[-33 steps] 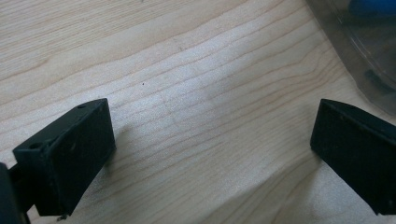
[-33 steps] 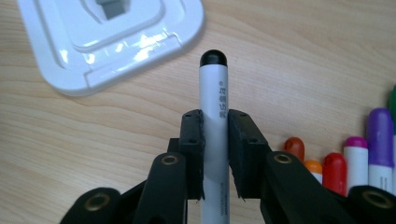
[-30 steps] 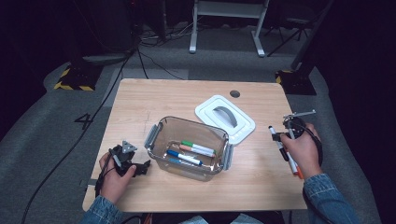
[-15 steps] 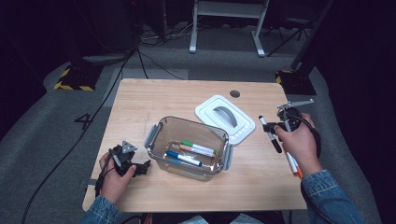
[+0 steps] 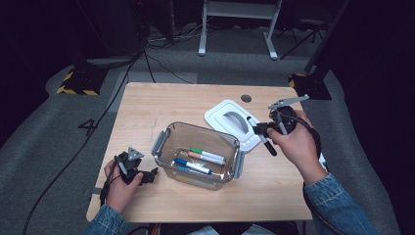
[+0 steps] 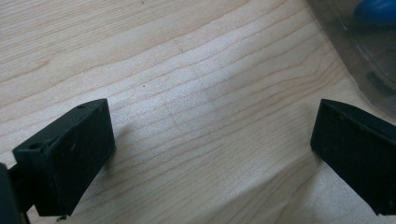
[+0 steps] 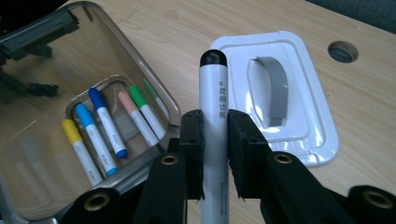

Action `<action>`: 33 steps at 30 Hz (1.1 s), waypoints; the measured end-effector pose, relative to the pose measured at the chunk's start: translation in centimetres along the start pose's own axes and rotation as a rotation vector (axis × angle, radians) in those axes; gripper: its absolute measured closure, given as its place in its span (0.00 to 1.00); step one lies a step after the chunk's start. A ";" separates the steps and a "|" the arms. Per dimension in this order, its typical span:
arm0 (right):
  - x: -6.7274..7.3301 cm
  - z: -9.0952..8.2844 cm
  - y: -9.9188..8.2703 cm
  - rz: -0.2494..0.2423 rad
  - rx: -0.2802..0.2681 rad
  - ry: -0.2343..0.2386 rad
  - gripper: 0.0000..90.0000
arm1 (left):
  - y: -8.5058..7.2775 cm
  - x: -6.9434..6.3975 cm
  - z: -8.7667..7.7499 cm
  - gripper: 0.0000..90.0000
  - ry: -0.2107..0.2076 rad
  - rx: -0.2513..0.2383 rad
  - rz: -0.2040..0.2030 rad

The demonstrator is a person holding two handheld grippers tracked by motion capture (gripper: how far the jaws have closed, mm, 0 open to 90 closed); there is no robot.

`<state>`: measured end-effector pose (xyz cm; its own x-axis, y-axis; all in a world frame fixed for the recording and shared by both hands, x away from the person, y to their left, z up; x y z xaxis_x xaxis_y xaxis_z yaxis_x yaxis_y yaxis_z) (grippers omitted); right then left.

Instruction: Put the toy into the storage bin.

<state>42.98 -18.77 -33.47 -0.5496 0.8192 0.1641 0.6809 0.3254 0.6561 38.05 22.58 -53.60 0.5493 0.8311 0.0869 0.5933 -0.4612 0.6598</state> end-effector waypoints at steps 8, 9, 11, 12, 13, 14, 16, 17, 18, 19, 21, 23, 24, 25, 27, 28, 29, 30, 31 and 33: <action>3.4 0.8 1.3 -0.074 0.011 0.057 0.86 | 0.0 0.0 0.0 0.00 0.000 0.000 0.000; 4.1 1.0 1.5 -0.092 0.014 0.072 0.86 | 0.0 0.0 0.0 0.00 0.000 0.000 0.000; 4.5 1.2 1.6 -0.098 0.018 0.081 0.86 | 0.0 0.0 0.0 0.00 0.000 0.000 0.000; 4.9 1.3 1.7 -0.105 0.019 0.089 0.86 | 0.0 0.0 0.0 0.00 0.000 0.000 0.000; 5.2 1.6 1.7 -0.113 0.022 0.100 0.86 | 0.0 0.0 0.0 0.00 0.000 0.000 0.000; 5.6 1.8 1.8 -0.120 0.026 0.108 0.86 | 0.0 0.0 0.0 0.00 0.000 0.000 0.000; 6.2 2.1 1.9 -0.130 0.033 0.120 0.86 | 0.0 0.0 0.0 0.00 0.000 0.000 0.000; 7.0 2.5 2.0 -0.143 0.036 0.136 0.86 | 0.0 0.0 0.0 0.00 0.000 0.000 0.000; 7.0 2.5 2.0 -0.143 0.036 0.136 0.86 | 0.0 0.0 0.0 0.00 0.000 0.000 0.000; 7.7 2.8 2.1 -0.160 0.042 0.148 0.86 | 0.0 0.0 0.0 0.00 0.000 0.000 0.000; 8.4 3.2 2.2 -0.173 0.048 0.163 0.86 | 0.0 0.0 0.0 0.00 0.000 0.000 0.000; 8.8 3.4 2.2 -0.180 0.055 0.169 0.86 | 0.0 0.0 0.0 0.00 -0.001 0.000 0.000; 9.1 3.6 2.3 -0.188 0.056 0.176 0.86 | 0.0 0.0 0.0 0.00 0.000 0.000 0.000; 9.4 3.8 2.3 -0.196 0.058 0.179 0.86 | 0.0 0.0 0.0 0.00 0.000 0.000 0.000; 10.5 4.5 2.4 -0.222 0.068 0.198 0.86 | 0.0 0.0 0.0 0.00 0.000 0.000 0.000; 10.5 4.5 2.4 -0.222 0.068 0.198 0.86 | 0.0 0.0 0.0 0.00 0.000 0.000 0.000; 10.8 4.8 2.4 -0.226 0.076 0.206 0.86 | 0.0 0.0 0.0 0.00 0.000 0.000 0.000; 11.2 5.1 2.4 -0.236 0.080 0.213 0.86 | 0.0 0.0 0.0 0.00 0.000 0.000 0.000; 11.5 5.4 2.4 -0.248 0.087 0.218 0.86 | 0.0 0.0 0.0 0.00 0.000 0.000 0.000; 12.4 6.3 2.3 -0.271 0.101 0.232 0.86 | 0.0 0.0 0.0 0.00 0.000 0.000 0.000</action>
Point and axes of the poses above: each handheld gripper's, and its own axes: z roughly forward along the jaws, y roughly out of its top, x roughly to its left, the point moved 4 cm from there along z, roughly forward along the jaws, and after that the axes turned 9 degrees about z, right-handed, at the moved point
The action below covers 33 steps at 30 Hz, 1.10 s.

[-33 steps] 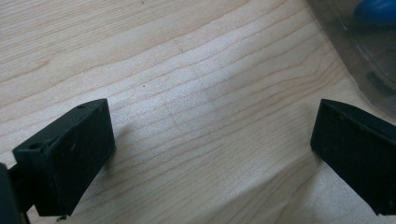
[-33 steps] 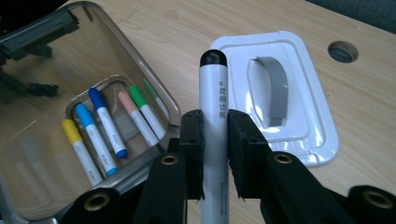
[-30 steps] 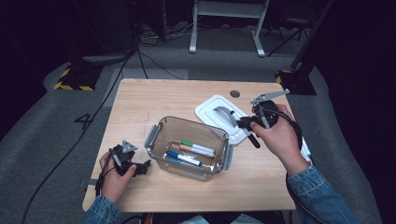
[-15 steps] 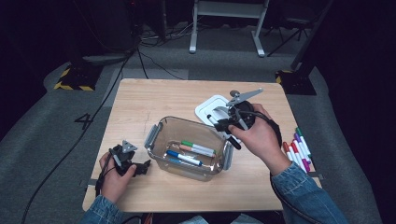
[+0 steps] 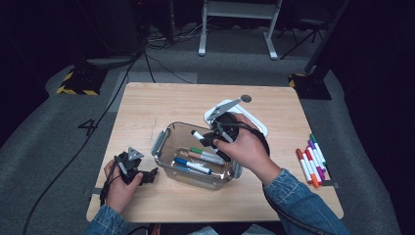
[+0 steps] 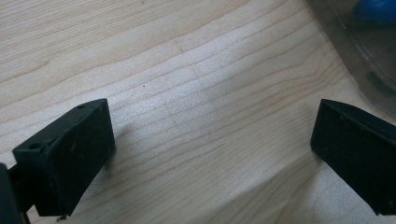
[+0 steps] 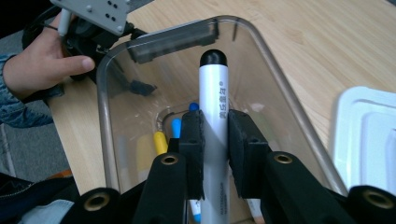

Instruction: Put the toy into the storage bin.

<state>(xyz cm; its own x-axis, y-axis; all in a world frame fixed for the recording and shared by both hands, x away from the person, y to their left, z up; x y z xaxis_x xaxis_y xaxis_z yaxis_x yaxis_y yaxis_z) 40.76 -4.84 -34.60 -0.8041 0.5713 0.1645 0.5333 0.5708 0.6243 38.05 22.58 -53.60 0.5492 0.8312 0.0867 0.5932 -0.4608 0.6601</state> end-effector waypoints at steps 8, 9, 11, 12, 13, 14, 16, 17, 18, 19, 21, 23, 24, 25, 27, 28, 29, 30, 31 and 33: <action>1.5 2.8 0.0 -0.046 0.039 0.038 0.86 | 0.0 0.0 0.0 0.00 0.000 0.000 0.000; 1.6 3.2 0.0 -0.052 0.047 0.042 0.86 | 0.0 0.0 0.0 0.00 0.000 0.000 0.000; 1.9 4.0 -0.1 -0.064 0.060 0.053 0.86 | 0.0 0.0 0.0 0.00 0.000 0.000 0.000; 2.1 4.7 -0.1 -0.080 0.076 0.059 0.86 | 0.0 0.0 0.0 0.00 0.000 0.000 0.000; 2.1 4.7 -0.1 -0.080 0.076 0.059 0.86 | 0.0 0.0 0.0 0.00 0.000 0.000 0.000; 2.2 5.1 -0.2 -0.084 0.082 0.067 0.86 | 0.0 0.0 0.0 0.00 0.000 0.000 0.000; 2.3 5.9 -0.3 -0.089 0.096 0.068 0.86 | 0.0 0.0 0.0 0.00 0.000 0.000 0.000; 2.3 6.3 -0.4 -0.091 0.104 0.071 0.86 | 0.0 0.0 0.0 0.00 0.000 0.000 0.000; 2.2 6.9 -0.5 -0.097 0.110 0.077 0.86 | 0.0 0.0 0.0 0.00 0.000 0.000 0.000; 2.2 6.9 -0.5 -0.097 0.110 0.077 0.86 | 0.0 0.0 0.0 0.00 0.000 0.000 0.000; 2.2 7.5 -0.6 -0.098 0.116 0.086 0.86 | 0.0 0.0 0.0 0.00 0.000 0.000 0.000; 2.2 8.2 -0.8 -0.103 0.129 0.091 0.86 | 0.0 0.0 0.0 0.00 0.000 0.000 0.000; 2.2 8.8 -1.0 -0.114 0.149 0.089 0.86 | 0.0 0.0 0.0 0.00 0.000 0.000 0.000; 2.2 8.8 -1.0 -0.114 0.149 0.089 0.86 | 0.0 0.0 0.0 0.00 0.000 0.000 0.000; 2.2 9.4 -1.3 -0.125 0.168 0.087 0.85 | 0.0 0.0 0.0 0.00 0.000 0.000 0.000; 2.3 9.9 -1.5 -0.136 0.185 0.088 0.85 | 0.0 0.0 0.0 0.00 0.000 0.000 0.000; 2.3 10.2 -1.7 -0.141 0.197 0.085 0.85 | 0.0 0.0 0.0 0.00 0.000 0.000 0.000; 2.3 10.5 -1.8 -0.148 0.207 0.084 0.85 | 0.0 0.0 0.0 0.00 0.000 0.000 0.000; 2.3 10.5 -1.8 -0.148 0.207 0.084 0.85 | 0.0 0.0 0.0 0.00 0.000 0.000 0.000; 2.3 11.2 -2.1 -0.165 0.229 0.076 0.85 | 0.0 0.0 0.0 0.00 0.000 0.000 0.000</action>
Point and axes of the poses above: each handheld gripper's, and its own axes: z roughly forward along the jaws, y roughly out of its top, x roughly to its left, the point moved 4 cm from there along z, roughly forward along the jaws, and after that the axes turned 9 degrees about z, right-handed, at the moved point
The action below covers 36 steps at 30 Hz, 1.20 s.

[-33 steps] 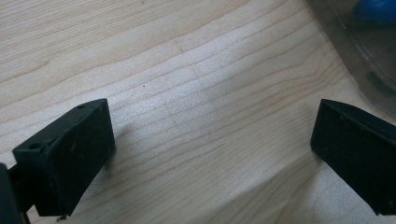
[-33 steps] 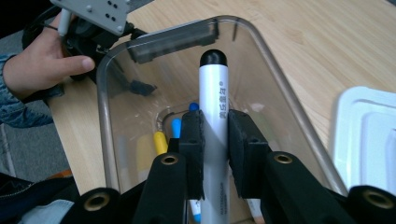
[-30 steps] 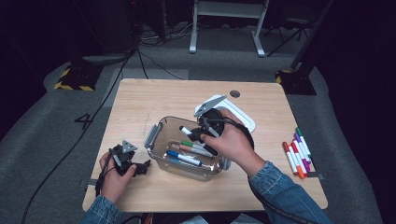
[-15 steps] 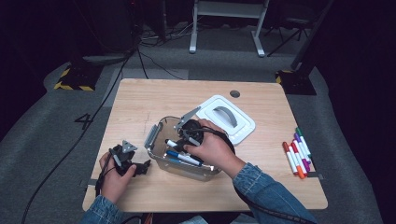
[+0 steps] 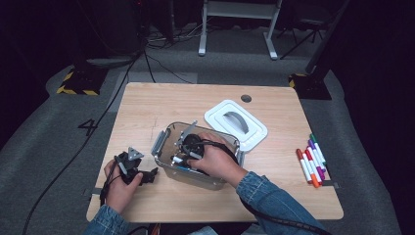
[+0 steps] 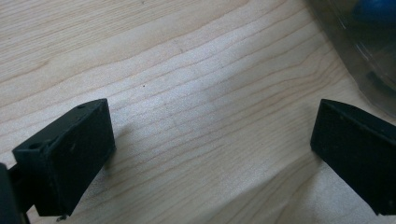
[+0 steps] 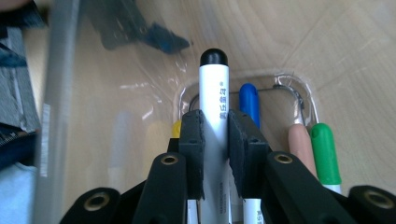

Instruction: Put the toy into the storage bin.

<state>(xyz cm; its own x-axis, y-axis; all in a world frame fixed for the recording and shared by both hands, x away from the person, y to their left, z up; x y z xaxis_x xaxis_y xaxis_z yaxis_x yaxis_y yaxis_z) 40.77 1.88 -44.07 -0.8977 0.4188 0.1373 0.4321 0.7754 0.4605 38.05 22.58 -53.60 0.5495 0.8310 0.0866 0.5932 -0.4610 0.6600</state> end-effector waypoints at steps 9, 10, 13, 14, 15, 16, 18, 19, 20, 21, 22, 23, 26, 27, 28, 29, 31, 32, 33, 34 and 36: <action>-0.1 1.3 -0.3 -0.014 0.056 0.008 0.85 | 0.0 0.0 0.0 0.00 0.000 0.000 0.000; -0.1 1.4 -0.3 -0.010 0.061 0.016 0.85 | 0.0 0.0 0.0 0.00 0.000 0.000 0.000; -0.5 2.0 -0.6 -0.003 0.092 0.038 0.85 | 0.0 0.0 0.0 0.00 0.000 0.000 0.000; -0.6 2.1 -0.7 0.007 0.100 0.054 0.84 | 0.0 0.0 0.0 0.00 0.000 0.000 0.000; -0.6 2.1 -0.7 0.007 0.100 0.054 0.84 | 0.0 0.0 0.0 0.00 0.000 0.000 0.000; -0.7 2.2 -0.8 0.010 0.092 0.059 0.78 | 0.0 0.0 0.0 0.00 0.000 0.000 0.000; -0.9 2.1 -0.7 0.023 0.054 0.056 0.68 | 0.0 0.0 0.0 0.00 0.000 0.000 0.000; -1.3 1.4 -0.4 0.043 0.011 0.050 0.67 | 0.0 0.0 0.0 0.00 -0.003 0.002 0.002; -1.5 0.9 -0.3 0.044 -0.019 0.043 0.66 | 0.0 0.0 0.0 0.00 -0.004 0.002 0.002; -1.7 0.3 -0.1 0.046 -0.046 0.036 0.65 | 0.0 0.0 0.0 0.00 -0.004 0.001 0.002; -1.7 0.3 -0.1 0.046 -0.046 0.036 0.65 | 0.0 0.0 0.0 0.00 -0.004 0.001 0.002; -1.8 -0.3 0.1 0.059 -0.077 0.030 0.65 | 0.0 0.0 0.0 0.00 -0.004 0.001 0.002; -2.4 -3.6 0.7 0.065 -0.208 -0.011 0.64 | 0.0 0.0 0.0 0.00 -0.004 0.002 0.002; -2.4 -3.6 0.7 0.065 -0.208 -0.011 0.64 | 0.0 0.0 0.0 0.00 -0.004 0.001 0.002; -2.5 -4.4 0.7 0.068 -0.234 -0.021 0.64 | 0.0 0.0 0.0 0.00 -0.003 0.002 0.002; -2.8 -6.0 0.6 0.075 -0.274 -0.048 0.63 | 0.0 0.0 0.0 0.00 -0.004 0.001 0.002; -3.3 -7.5 0.3 0.090 -0.303 -0.071 0.64 | 0.0 0.0 0.0 0.00 -0.004 0.001 0.002; -3.3 -7.5 0.3 0.090 -0.303 -0.071 0.64 | 0.0 0.0 0.0 0.00 -0.004 0.001 0.002; -3.5 -8.2 0.0 0.095 -0.316 -0.082 0.64 | 0.0 0.0 0.0 0.00 -0.004 0.001 0.002; -4.2 -9.5 -0.6 0.106 -0.336 -0.109 0.64 | 0.0 0.0 0.0 0.00 -0.004 0.002 0.002; -4.5 -10.0 -1.0 0.118 -0.343 -0.121 0.64 | 0.0 0.0 0.0 0.00 -0.004 0.001 0.002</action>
Point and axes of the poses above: each handheld gripper's, and its own axes: z roughly forward along the jaws, y roughly out of its top, x roughly to its left, the point moved 4 cm from there along z, roughly forward along the jaws, and after that the axes turned 9 degrees about z, right-handed, at the moved point
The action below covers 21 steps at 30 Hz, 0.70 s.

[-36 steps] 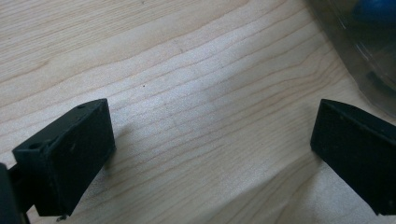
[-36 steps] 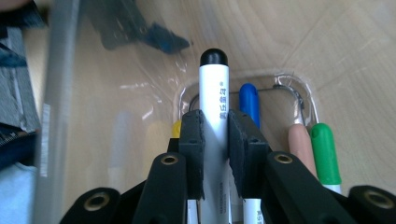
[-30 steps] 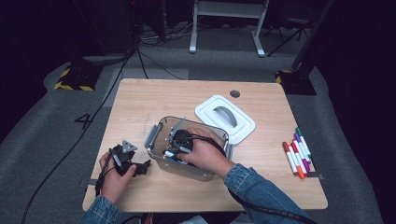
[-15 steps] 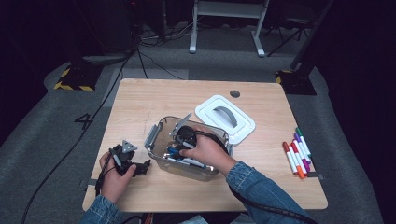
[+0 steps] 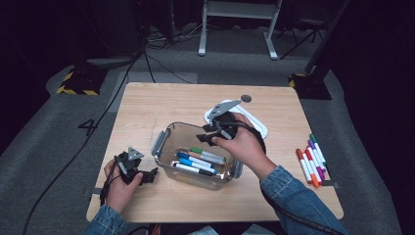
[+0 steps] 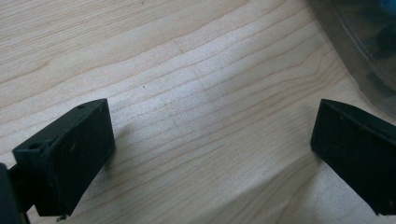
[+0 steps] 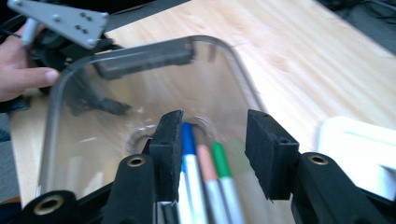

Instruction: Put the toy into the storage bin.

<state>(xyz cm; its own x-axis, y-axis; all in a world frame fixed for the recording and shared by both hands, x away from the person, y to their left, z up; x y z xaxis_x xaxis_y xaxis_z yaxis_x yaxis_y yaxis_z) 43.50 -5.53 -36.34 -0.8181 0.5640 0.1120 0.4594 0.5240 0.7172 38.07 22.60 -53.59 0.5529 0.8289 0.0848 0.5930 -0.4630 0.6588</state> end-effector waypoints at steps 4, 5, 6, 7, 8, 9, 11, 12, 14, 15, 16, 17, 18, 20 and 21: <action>-1.8 -2.3 -0.7 0.041 -0.038 -0.043 0.64 | 0.0 0.0 0.0 0.00 -0.001 0.000 -0.001; -2.2 -2.9 -0.9 0.048 -0.046 -0.055 0.64 | 0.0 0.0 0.0 0.00 0.000 0.000 -0.001; -2.7 -3.4 -1.1 0.055 -0.049 -0.070 0.63 | 0.0 0.0 0.0 0.00 0.000 0.000 0.000; -3.1 -3.9 -1.4 0.065 -0.051 -0.082 0.63 | 0.0 0.0 0.0 0.00 0.000 0.000 0.000; -3.6 -4.4 -1.7 0.076 -0.053 -0.100 0.63 | 0.0 0.0 0.0 0.00 0.000 -0.001 -0.001; -4.7 -5.4 -2.4 0.094 -0.063 -0.138 0.63 | 0.0 0.0 0.0 0.00 0.000 0.000 -0.001; -5.7 -6.3 -3.1 0.119 -0.072 -0.158 0.63 | 0.0 0.0 0.0 0.00 0.000 -0.001 -0.001; -5.7 -6.3 -3.1 0.119 -0.072 -0.158 0.63 | 0.0 0.0 0.0 0.00 0.000 -0.001 -0.001; -6.7 -7.2 -3.9 0.141 -0.075 -0.190 0.63 | 0.0 0.0 0.0 0.00 0.000 0.000 -0.001; -7.6 -8.0 -4.8 0.167 -0.080 -0.214 0.63 | 0.0 0.0 0.0 0.00 -0.001 -0.001 -0.001; -7.6 -8.0 -4.8 0.167 -0.080 -0.214 0.63 | 0.0 0.0 0.0 0.00 -0.001 -0.001 -0.001; -8.6 -8.8 -5.8 0.193 -0.072 -0.236 0.63 | 0.0 0.0 0.0 0.00 0.000 0.000 -0.001; -8.6 -8.8 -5.8 0.193 -0.072 -0.236 0.63 | 0.0 0.0 0.0 0.00 0.000 0.000 -0.001; -9.7 -9.6 -6.9 0.223 -0.067 -0.268 0.64 | 0.0 0.0 0.0 0.00 0.000 0.000 -0.001; -10.8 -10.4 -8.0 0.256 -0.061 -0.297 0.64 | 0.0 0.0 0.0 0.00 0.000 -0.001 -0.001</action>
<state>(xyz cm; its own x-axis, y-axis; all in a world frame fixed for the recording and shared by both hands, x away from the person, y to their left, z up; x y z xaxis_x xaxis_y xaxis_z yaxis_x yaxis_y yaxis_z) 45.03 -22.42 -36.16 -0.5404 0.8360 0.0951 0.6065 0.3088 0.7327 38.07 22.60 -53.59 0.5522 0.8295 0.0841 0.5933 -0.4618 0.6593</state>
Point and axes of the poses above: each handheld gripper's, and its own axes: z roughly forward along the jaws, y roughly out of its top, x roughly to its left, the point moved 4 cm from there along z, roughly forward along the jaws, and after that the axes turned 9 degrees about z, right-handed, at the moved point
